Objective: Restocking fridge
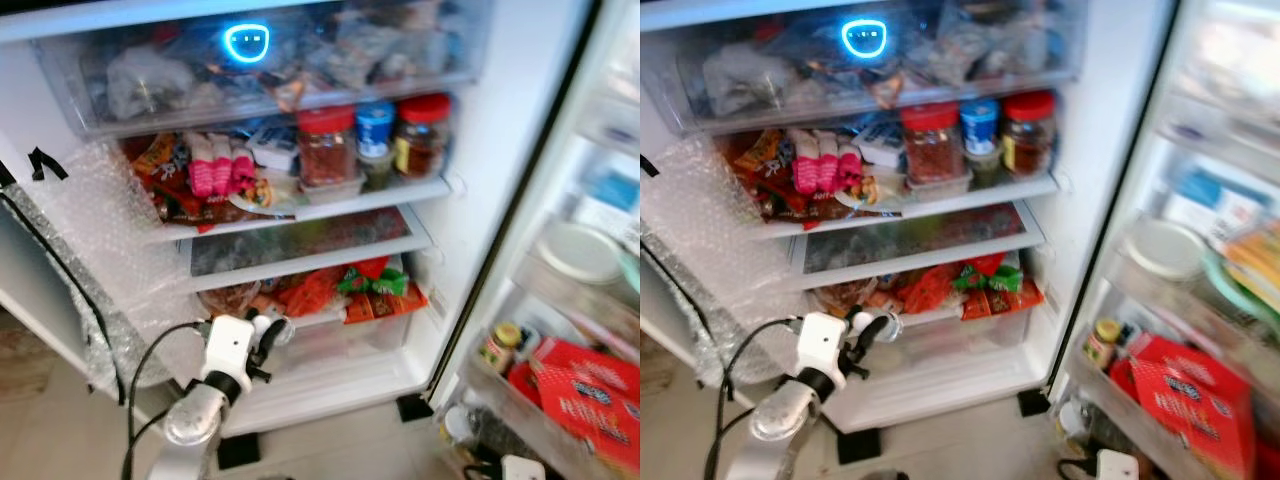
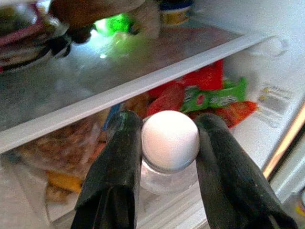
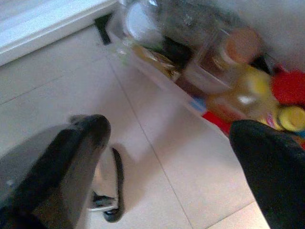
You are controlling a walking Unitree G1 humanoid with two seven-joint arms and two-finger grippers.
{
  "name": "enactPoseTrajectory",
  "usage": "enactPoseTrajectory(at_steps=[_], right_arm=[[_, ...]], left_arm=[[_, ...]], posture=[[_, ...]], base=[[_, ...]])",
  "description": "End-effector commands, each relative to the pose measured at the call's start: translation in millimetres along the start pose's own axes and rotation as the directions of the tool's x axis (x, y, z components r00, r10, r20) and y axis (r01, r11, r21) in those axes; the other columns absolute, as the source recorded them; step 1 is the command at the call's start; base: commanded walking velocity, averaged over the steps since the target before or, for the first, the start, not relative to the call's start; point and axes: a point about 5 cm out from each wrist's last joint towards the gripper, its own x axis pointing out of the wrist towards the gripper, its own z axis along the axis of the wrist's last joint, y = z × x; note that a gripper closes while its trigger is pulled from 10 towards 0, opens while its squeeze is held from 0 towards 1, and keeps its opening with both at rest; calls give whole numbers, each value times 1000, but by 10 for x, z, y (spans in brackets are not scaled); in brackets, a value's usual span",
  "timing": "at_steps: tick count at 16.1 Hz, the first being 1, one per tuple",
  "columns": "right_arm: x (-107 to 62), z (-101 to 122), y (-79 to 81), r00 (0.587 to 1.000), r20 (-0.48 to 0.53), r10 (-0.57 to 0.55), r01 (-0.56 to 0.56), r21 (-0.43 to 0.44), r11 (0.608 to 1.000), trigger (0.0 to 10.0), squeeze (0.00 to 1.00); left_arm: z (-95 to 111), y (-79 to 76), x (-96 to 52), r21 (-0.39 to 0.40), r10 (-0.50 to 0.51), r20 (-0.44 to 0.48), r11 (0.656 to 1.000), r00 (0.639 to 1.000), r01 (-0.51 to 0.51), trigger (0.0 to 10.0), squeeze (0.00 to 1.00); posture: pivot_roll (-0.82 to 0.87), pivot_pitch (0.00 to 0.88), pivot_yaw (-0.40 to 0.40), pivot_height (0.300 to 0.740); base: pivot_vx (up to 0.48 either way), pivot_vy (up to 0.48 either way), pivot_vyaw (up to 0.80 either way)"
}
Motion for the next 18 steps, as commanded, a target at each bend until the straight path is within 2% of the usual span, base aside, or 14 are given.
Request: enactPoseTrajectory(at_steps=[1, 6, 9, 11, 12, 13, 14, 15, 17, 18], right_arm=[[-3, -3, 28, 1000, 7, 3, -3, -20, 1000, 10000, 0], [-11, -32, 2, 1000, 4, 14, -14, -46, 999, 10000, 0], [-20, -72, 4, 1000, -8, 24, -25, -60, 998, 10000, 0], [-25, -94, 2, 999, -17, 27, -28, -62, 998, 10000, 0], [-27, -106, 4, 999, -23, 34, -35, -75, 997, 10000, 0], [-28, -108, -1, 999, -23, 32, -34, -73, 997, 10000, 0], [-29, -112, -4, 999, -25, 31, -33, -72, 997, 10000, 0], [-30, -117, 0, 999, -27, 33, -35, -70, 997, 10000, 0], [-31, -123, 17, 999, -30, 39, -41, -71, 997, 10000, 0], [-31, -124, 26, 999, -30, 40, -42, -67, 997, 10000, 0]], left_arm=[[19, 61, -13, -4, 24, 10, 1000, 1000, -24, 10000, 0], [77, 59, -6, 27, 19, 33, 999, 999, -20, 10000, 0], [245, 62, 6, 138, -1, 95, 990, 995, -12, 10000, 0], [362, 11, -3, 246, -64, 125, 969, 990, 31, 10000, 0], [481, -37, -33, 270, -118, 154, 960, 981, 73, 10000, 0], [514, -51, -45, 302, -141, 156, 949, 978, 89, 10000, 0], [542, -63, -54, 366, -178, 152, 924, 972, 111, 10000, 0], [562, -80, -51, 469, -229, 134, 872, 964, 142, 10000, 0], [528, -60, -2, 571, -249, 97, 807, 964, 151, 10000, 0], [430, -28, 33, 703, -261, 19, 690, 965, 173, 10000, 0]], posture=[[5, 50, 47, 660], [9, 52, 44, 660], [7, 51, 46, 660], [5, 51, 45, 660], [4, 51, 48, 660], [6, 51, 47, 660], [8, 51, 46, 660], [10, 51, 46, 660], [10, 50, 48, 660], [4, 49, 50, 660]], base=[[360, 0, 0], [366, 0, 0], [0, 0, 0], [0, 0, 0], [0, 0, 0], [0, 0, 0], [0, 0, 0], [0, 0, 0], [0, 0, 0], [0, 0, 0]])
